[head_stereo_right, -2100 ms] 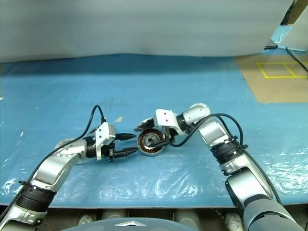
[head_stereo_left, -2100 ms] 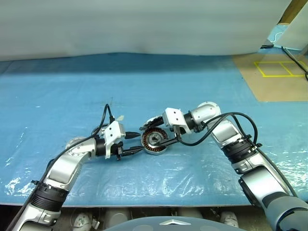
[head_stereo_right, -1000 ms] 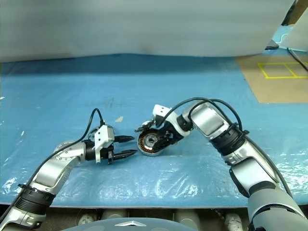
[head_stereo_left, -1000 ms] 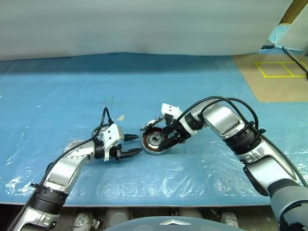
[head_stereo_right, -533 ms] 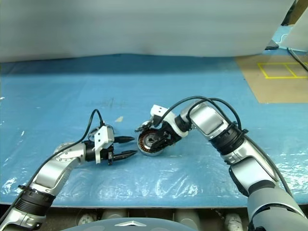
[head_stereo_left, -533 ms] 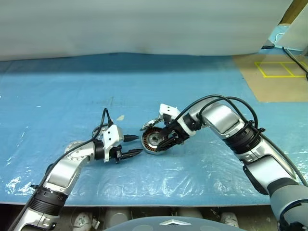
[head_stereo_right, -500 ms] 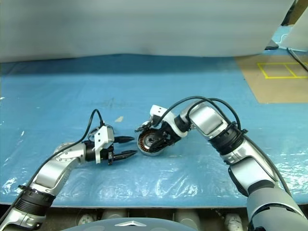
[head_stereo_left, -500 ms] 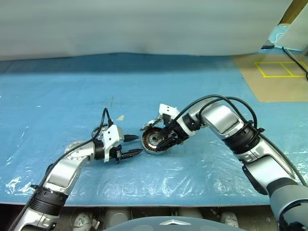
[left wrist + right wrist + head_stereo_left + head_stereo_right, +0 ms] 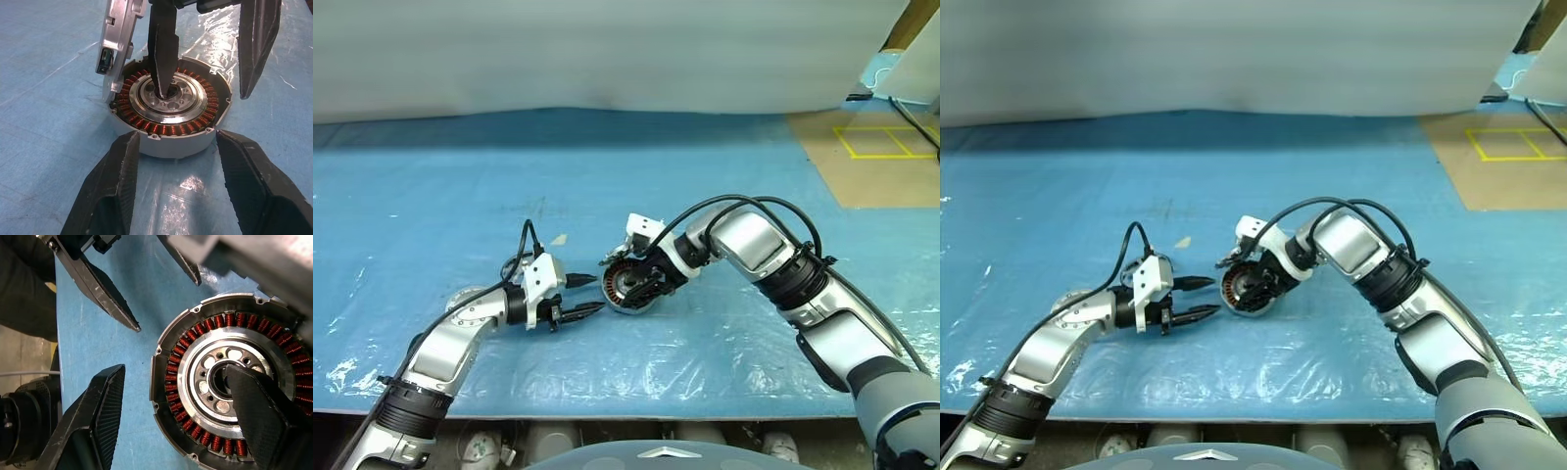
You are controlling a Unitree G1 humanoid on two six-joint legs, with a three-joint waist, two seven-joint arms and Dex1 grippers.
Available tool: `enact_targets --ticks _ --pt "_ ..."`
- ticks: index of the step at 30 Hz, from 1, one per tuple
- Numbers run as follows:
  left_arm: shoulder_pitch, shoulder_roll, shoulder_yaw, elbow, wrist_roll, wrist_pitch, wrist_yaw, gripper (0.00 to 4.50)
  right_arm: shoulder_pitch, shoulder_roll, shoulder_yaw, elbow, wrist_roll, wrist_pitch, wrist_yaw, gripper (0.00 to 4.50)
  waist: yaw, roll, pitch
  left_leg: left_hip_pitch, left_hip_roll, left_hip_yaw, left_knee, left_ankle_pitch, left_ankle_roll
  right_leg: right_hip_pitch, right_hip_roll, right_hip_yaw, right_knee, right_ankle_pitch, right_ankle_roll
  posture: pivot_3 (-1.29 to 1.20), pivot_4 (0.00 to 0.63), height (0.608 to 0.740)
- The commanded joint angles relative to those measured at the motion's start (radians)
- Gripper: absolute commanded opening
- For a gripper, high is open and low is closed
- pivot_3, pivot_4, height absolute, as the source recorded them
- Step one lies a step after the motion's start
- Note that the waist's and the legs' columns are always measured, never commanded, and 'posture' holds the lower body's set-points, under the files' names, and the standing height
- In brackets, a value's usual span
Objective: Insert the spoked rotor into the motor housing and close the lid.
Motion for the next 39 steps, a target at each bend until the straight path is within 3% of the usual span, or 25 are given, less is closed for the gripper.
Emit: enact_targets --ticks 1,14,17,25,34,39 --pt "-0.005 -0.005 0.002 -0.026 0.0 -0.007 0.007 2.55 -0.022 -0.038 0.049 -0.011 -0.015 -0.002 0.001 3.42 0.003 0.0 0.0 0.0 0.0 0.0 0.0 0.0 0.0 0.0 0.0 0.0 0.0 0.0 0.0 0.0 0.15 0.74" --pt "-0.02 -0.024 -0.008 -0.024 0.008 -0.002 0.024 2.55 -0.083 -0.059 0.169 0.05 -0.031 -0.046 0.069 3.42 0.02 0.0 0.0 0.0 0.0 0.0 0.004 0.0 0.0 0.0 -0.001 0.0 0.004 -0.001 -0.002 0.0 0.15 0.74" --pt "-0.013 -0.026 -0.005 -0.032 0.008 0.001 0.03 2.55 -0.067 -0.048 0.129 0.068 0.003 -0.03 0.084 2.85 0.021 0.0 0.0 0.0 0.0 0.0 0.004 0.0 0.0 0.0 -0.001 0.0 0.004 -0.001 -0.002 0.0 0.15 0.74" --pt "-0.006 -0.024 -0.005 -0.044 0.007 0.007 0.037 2.55 -0.036 -0.05 0.086 0.08 0.036 0.005 0.081 0.08 0.02 0.0 0.0 0.0 0.0 0.0 0.003 0.0 0.0 0.0 0.0 0.0 0.004 -0.001 -0.002 0.0 0.15 0.74" --pt "-0.023 -0.022 -0.004 -0.034 0.008 0.009 0.027 2.55 -0.011 -0.064 0.082 0.061 0.03 -0.008 0.053 0.08 0.02 0.0 0.0 0.0 0.0 0.0 0.004 0.0 0.0 0.0 0.0 0.0 0.004 -0.001 -0.002 0.0 0.15 0.74" --pt "-0.021 -0.021 -0.006 -0.036 0.008 0.009 0.026 2.55 -0.006 -0.069 0.017 0.028 0.073 0.003 0.052 0.08 0.021 0.0 0.0 -0.001 0.0 0.0 0.004 0.0 0.0 0.0 0.0 0.0 0.004 -0.001 -0.002 0.0 0.15 0.74"
